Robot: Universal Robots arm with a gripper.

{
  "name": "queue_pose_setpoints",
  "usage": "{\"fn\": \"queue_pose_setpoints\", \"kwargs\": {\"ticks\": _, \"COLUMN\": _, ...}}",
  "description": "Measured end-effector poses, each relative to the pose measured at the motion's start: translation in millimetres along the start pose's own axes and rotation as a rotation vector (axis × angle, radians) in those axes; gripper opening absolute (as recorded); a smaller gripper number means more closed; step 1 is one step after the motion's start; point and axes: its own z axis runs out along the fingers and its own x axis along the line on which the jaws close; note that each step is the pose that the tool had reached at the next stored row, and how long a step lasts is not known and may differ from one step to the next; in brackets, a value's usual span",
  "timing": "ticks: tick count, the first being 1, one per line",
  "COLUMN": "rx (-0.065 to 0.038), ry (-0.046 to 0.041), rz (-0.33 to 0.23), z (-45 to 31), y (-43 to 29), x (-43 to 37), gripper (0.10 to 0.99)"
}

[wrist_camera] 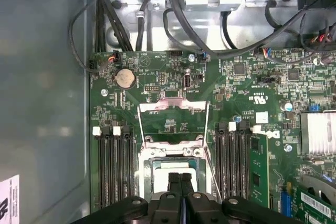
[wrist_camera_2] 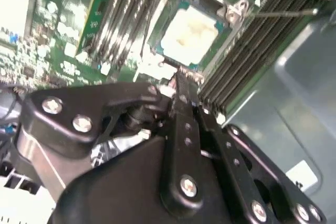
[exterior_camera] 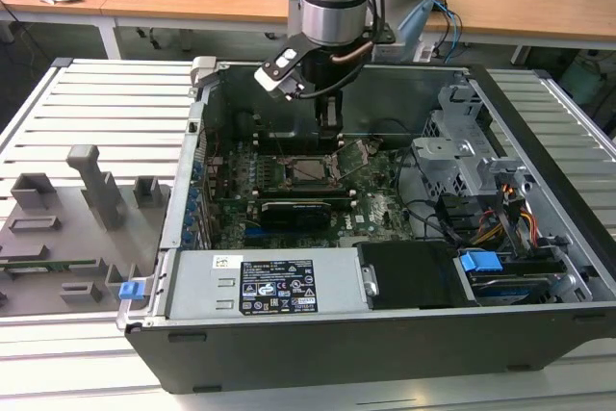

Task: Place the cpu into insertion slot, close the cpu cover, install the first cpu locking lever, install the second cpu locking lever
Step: 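Close the cpu cover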

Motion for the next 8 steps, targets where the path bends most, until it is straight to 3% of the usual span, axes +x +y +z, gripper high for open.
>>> {"fn": "queue_pose_setpoints", "kwargs": {"ticks": 3, "rx": 0.000, "ry": 0.0002, "rz": 0.000, "z": -7.1, "y": 0.4, "x": 0.1, "gripper": 0.110}}
{"fn": "queue_pose_setpoints", "kwargs": {"ticks": 8, "rx": 0.000, "ry": 0.0001, "rz": 0.000, "z": -7.8, "y": 2.8, "x": 0.2, "gripper": 0.110}}
